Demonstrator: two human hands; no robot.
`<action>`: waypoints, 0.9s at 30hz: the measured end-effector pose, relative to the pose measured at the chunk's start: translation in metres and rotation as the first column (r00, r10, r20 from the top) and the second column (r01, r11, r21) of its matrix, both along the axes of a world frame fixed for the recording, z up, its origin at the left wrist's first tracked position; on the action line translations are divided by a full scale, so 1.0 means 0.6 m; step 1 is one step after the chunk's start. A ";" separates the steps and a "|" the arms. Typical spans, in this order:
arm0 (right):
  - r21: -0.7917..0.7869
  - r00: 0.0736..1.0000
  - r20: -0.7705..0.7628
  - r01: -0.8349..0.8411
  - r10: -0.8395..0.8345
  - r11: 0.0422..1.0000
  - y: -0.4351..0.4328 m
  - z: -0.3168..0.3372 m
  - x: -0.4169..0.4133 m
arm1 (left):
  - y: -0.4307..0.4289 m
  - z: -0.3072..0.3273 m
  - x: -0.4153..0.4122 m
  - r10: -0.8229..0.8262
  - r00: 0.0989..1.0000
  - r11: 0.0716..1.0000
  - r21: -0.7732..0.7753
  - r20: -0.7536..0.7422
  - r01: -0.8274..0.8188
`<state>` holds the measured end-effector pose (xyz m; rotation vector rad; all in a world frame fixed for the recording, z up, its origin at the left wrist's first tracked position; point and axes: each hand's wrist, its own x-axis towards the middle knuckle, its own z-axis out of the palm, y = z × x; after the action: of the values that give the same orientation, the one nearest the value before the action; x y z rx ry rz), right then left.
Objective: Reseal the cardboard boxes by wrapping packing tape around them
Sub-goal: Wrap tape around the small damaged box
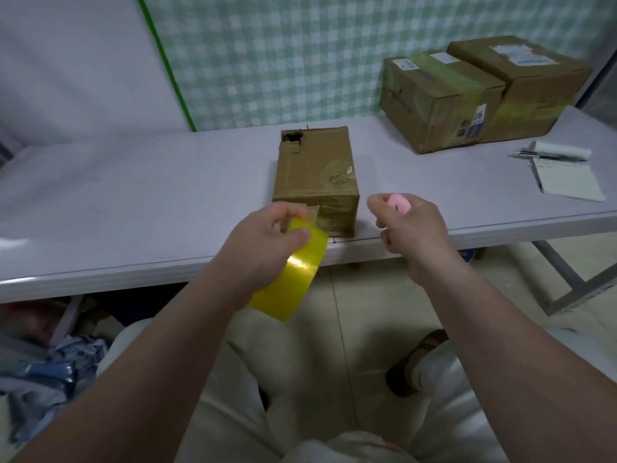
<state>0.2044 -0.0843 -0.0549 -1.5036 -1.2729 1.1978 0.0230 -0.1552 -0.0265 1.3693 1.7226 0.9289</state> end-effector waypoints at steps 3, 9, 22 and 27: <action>-0.083 0.994 0.101 -0.022 0.030 0.996 0.021 -0.005 0.002 | 0.006 0.005 -0.030 0.125 0.955 0.990 0.098 -0.267 -0.102; -0.172 0.998 0.063 -0.008 0.020 0.985 0.060 -0.025 -0.010 | 0.035 -0.016 -0.059 0.289 0.816 0.956 0.194 -0.501 -0.219; 0.359 0.970 0.242 -0.118 0.030 0.926 0.076 -0.001 -0.008 | 0.085 -0.042 -0.078 0.234 0.591 0.967 0.118 -0.772 -0.228; 0.431 0.775 0.617 -0.476 0.135 0.767 0.101 0.003 -0.026 | 0.111 0.022 -0.039 0.077 0.664 0.977 0.190 -0.744 0.100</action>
<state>0.1889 -0.0235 -0.0533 -1.2231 -2.1382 0.4565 -0.0003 -0.0884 -0.0133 2.1163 2.2450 0.5611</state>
